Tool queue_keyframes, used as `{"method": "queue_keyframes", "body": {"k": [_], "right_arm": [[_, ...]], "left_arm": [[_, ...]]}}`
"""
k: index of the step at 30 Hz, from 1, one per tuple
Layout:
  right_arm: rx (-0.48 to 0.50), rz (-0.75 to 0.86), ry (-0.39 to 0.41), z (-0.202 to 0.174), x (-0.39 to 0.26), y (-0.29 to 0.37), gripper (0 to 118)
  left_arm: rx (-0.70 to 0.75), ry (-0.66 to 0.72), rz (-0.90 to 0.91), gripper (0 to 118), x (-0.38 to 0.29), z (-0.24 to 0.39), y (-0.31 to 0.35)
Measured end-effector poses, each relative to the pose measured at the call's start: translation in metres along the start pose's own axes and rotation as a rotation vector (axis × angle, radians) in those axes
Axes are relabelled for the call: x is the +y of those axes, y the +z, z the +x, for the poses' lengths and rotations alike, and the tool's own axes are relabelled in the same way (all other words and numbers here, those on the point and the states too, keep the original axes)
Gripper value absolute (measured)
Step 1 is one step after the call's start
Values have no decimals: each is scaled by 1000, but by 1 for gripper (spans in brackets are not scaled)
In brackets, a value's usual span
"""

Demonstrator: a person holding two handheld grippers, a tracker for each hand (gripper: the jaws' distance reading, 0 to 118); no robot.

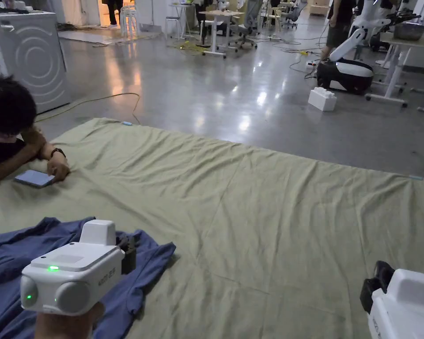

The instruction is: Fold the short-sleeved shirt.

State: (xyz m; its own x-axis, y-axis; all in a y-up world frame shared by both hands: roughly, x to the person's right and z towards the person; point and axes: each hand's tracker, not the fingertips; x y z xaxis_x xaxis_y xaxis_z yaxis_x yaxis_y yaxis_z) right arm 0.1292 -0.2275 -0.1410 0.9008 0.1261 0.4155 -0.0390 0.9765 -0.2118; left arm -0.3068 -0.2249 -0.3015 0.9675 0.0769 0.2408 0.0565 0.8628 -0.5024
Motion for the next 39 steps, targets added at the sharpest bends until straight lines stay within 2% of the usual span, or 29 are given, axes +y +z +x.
{"method": "queue_keyframes", "body": {"k": [3,5,9,10,12,17,20,22,23,26,27,28,29,30,34,39], "right_arm": [[19,-26,13,-4,-4,-5,0],[24,-28,32,-7,-5,-7,0],[23,-43,46,-10,-9,-10,0],[22,-44,54,-11,-9,-11,0],[21,-60,51,-11,-11,-14,0],[11,-77,71,-14,-17,-18,0],[-3,-102,103,-18,-20,-19,0],[5,-120,82,-18,-24,-21,0],[6,-126,81,-18,-25,-22,0],[6,-131,83,-21,-27,-22,0],[7,-132,85,-22,-27,-22,0],[9,-132,89,-23,-28,-22,0],[13,-132,92,-24,-28,-23,0],[16,-132,96,-25,-28,-23,0],[23,-137,107,-29,-30,-21,0],[27,-142,103,-32,-31,-17,0]], "left_arm": [[41,21,-100,6,-5,-40,-18],[72,29,-192,14,-10,-69,-32],[118,14,-333,86,-27,-118,-59],[107,-4,-379,95,-32,-126,-66],[99,-19,-440,99,-44,-143,-77],[164,-64,-489,99,-66,-163,-102],[216,-24,-512,98,-75,-168,-115],[194,-4,-510,87,-83,-169,-119],[178,3,-522,76,-89,-168,-121],[196,-9,-487,68,-98,-162,-120],[185,-18,-481,55,-98,-160,-119],[165,-29,-471,38,-97,-154,-116],[149,-40,-458,13,-97,-152,-114],[159,-71,-452,5,-101,-149,-117],[175,-91,-461,5,-104,-146,-119],[174,-48,-437,4,-89,-155,-113]]}}
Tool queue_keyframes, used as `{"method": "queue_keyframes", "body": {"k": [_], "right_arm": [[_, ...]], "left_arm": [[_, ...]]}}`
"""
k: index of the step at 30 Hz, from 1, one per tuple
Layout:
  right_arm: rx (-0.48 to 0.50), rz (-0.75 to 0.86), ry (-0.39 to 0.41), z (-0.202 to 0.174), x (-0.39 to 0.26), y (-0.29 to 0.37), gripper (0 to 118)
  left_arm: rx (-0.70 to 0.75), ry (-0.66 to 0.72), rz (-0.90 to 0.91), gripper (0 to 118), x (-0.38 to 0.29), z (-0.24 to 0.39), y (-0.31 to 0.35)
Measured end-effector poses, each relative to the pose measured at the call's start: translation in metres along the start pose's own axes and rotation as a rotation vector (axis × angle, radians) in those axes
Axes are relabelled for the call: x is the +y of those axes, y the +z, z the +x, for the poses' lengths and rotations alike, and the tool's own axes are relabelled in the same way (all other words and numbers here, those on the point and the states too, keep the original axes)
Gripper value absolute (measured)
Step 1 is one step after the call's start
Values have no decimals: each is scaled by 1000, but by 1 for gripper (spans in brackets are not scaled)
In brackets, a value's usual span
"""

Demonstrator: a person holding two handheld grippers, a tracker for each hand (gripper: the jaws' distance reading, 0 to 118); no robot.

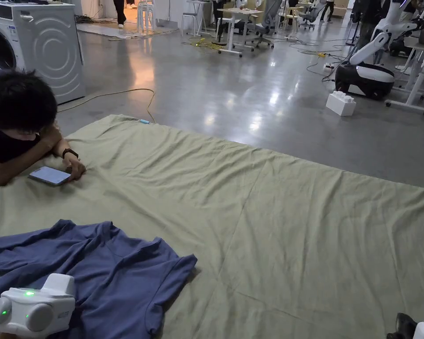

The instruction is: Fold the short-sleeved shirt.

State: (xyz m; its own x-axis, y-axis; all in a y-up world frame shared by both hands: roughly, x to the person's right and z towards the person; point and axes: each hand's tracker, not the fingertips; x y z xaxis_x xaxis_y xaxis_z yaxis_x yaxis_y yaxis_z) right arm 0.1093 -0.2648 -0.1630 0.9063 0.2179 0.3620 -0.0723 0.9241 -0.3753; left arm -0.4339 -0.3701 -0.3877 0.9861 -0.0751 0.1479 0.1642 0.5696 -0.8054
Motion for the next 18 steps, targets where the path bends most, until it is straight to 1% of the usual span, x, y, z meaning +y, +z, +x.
{"method": "queue_keyframes", "body": {"k": [1,2,4,5,9,11,14,16,18], "right_arm": [[0,3,1,0,0,1,0],[1,6,3,0,0,2,0],[2,14,8,1,0,2,0],[5,13,8,1,0,2,0],[11,14,1,2,0,3,0],[13,18,-7,3,-1,6,0],[13,26,-14,5,-1,9,0],[14,28,-27,7,0,12,0],[15,37,-35,11,2,16,0]], "left_arm": [[-7,15,43,4,2,-1,7],[-9,50,92,4,5,-4,15],[-65,143,152,4,14,-10,33],[-62,168,196,4,17,-12,45],[-59,106,281,3,33,-8,79],[-67,107,319,3,41,-4,95],[-104,146,405,3,56,4,125],[-102,111,463,3,67,16,144],[-148,84,511,3,85,29,171]]}}
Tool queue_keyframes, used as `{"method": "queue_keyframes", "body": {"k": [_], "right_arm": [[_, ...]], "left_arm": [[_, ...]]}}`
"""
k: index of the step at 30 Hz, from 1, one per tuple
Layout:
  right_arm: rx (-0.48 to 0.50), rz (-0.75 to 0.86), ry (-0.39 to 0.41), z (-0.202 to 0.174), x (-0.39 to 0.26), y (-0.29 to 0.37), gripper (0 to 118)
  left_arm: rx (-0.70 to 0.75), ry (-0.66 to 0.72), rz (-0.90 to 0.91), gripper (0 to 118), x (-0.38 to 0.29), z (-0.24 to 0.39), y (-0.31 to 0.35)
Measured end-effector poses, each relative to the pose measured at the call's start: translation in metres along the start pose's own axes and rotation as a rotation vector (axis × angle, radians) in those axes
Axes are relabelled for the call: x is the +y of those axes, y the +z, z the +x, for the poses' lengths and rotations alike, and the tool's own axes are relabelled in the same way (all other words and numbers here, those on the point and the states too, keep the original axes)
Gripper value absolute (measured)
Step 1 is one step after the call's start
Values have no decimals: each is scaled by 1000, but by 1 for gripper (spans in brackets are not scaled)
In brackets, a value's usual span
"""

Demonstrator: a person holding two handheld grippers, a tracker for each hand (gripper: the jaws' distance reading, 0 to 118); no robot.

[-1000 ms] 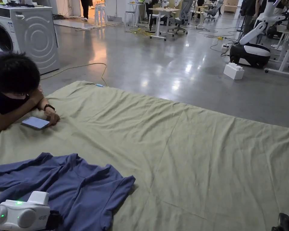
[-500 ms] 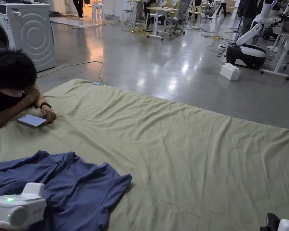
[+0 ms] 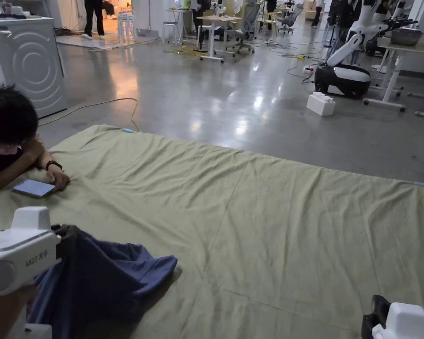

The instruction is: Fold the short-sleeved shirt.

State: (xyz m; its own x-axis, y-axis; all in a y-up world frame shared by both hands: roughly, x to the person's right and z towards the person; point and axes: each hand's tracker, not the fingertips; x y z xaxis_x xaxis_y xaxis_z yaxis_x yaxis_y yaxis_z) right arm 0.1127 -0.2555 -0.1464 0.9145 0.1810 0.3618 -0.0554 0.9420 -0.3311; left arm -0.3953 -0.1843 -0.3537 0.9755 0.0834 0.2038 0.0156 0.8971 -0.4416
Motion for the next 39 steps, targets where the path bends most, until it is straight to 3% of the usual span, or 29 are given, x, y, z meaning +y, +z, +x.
{"method": "queue_keyframes", "body": {"k": [10,17,29,35,37,38,39], "right_arm": [[-44,73,-37,38,14,24,0],[-112,105,-70,79,17,44,0],[-210,100,-122,143,-3,77,0],[-229,64,-134,156,-21,82,0],[-229,52,-139,158,-25,82,0],[-229,48,-142,158,-26,82,0],[-229,43,-142,158,-26,81,0]], "left_arm": [[-225,-104,192,3,92,125,37],[-436,-164,204,3,99,229,42],[-775,-271,31,3,-7,401,44],[-796,-309,-121,3,-85,437,45],[-788,-293,-157,15,-101,440,42],[-792,-293,-171,31,-106,440,42],[-798,-298,-190,62,-112,439,44]]}}
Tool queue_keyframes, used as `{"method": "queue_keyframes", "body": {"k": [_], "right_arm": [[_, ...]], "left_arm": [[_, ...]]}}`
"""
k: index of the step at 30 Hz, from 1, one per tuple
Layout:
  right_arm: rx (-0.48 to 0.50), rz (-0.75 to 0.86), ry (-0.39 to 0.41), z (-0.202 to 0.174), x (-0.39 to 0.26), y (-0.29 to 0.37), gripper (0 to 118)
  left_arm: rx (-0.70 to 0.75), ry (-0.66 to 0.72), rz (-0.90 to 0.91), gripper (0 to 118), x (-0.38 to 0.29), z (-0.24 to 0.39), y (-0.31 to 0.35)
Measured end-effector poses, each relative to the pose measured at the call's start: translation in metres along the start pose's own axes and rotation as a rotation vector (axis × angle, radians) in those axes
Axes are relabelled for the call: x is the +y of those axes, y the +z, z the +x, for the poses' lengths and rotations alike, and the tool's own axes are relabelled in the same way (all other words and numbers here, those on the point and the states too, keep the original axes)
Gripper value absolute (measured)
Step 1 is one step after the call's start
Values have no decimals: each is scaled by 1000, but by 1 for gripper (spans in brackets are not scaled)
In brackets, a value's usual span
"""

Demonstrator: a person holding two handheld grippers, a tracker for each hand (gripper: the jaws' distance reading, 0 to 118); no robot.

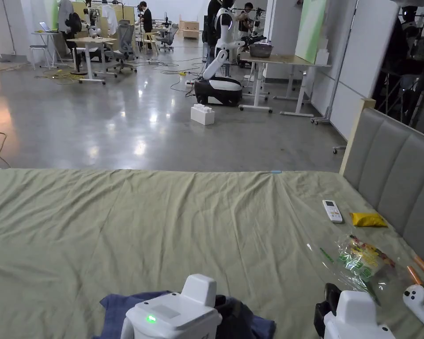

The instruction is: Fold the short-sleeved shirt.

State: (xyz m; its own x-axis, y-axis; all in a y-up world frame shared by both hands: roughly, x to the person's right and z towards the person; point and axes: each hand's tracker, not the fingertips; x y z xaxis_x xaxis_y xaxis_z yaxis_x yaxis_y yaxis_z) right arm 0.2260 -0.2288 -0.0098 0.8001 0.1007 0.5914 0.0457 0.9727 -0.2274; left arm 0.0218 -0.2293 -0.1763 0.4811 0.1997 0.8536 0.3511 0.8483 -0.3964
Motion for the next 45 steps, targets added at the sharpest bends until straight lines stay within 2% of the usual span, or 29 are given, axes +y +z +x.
{"method": "queue_keyframes", "body": {"k": [1,3,7,11,14,17,20,21,27,33,37,45], "right_arm": [[4,-3,-1,0,0,0,0],[11,-6,1,-3,0,0,0],[33,-3,4,-11,3,-1,0],[59,17,2,-27,12,-3,0],[80,44,4,-40,23,-3,0],[90,75,12,-53,34,-4,0],[97,98,8,-63,43,-5,0],[99,114,13,-66,47,-6,0],[103,149,28,-81,58,-8,0],[120,148,42,-87,60,-11,0],[130,130,51,-86,55,-16,0],[117,67,57,-76,37,-35,0]], "left_arm": [[-10,-4,-23,80,-5,1,-1],[-21,-20,-31,97,-14,3,5],[-36,18,79,99,-18,-9,30],[134,68,199,98,-6,-32,55],[283,70,280,87,4,-51,72],[406,96,322,66,11,-69,87],[505,97,361,12,12,-85,102],[544,92,365,7,12,-89,106],[630,45,366,0,13,-101,127],[638,117,292,0,13,-134,124],[513,270,106,0,5,-175,98],[469,341,-162,2,-18,-236,24]]}}
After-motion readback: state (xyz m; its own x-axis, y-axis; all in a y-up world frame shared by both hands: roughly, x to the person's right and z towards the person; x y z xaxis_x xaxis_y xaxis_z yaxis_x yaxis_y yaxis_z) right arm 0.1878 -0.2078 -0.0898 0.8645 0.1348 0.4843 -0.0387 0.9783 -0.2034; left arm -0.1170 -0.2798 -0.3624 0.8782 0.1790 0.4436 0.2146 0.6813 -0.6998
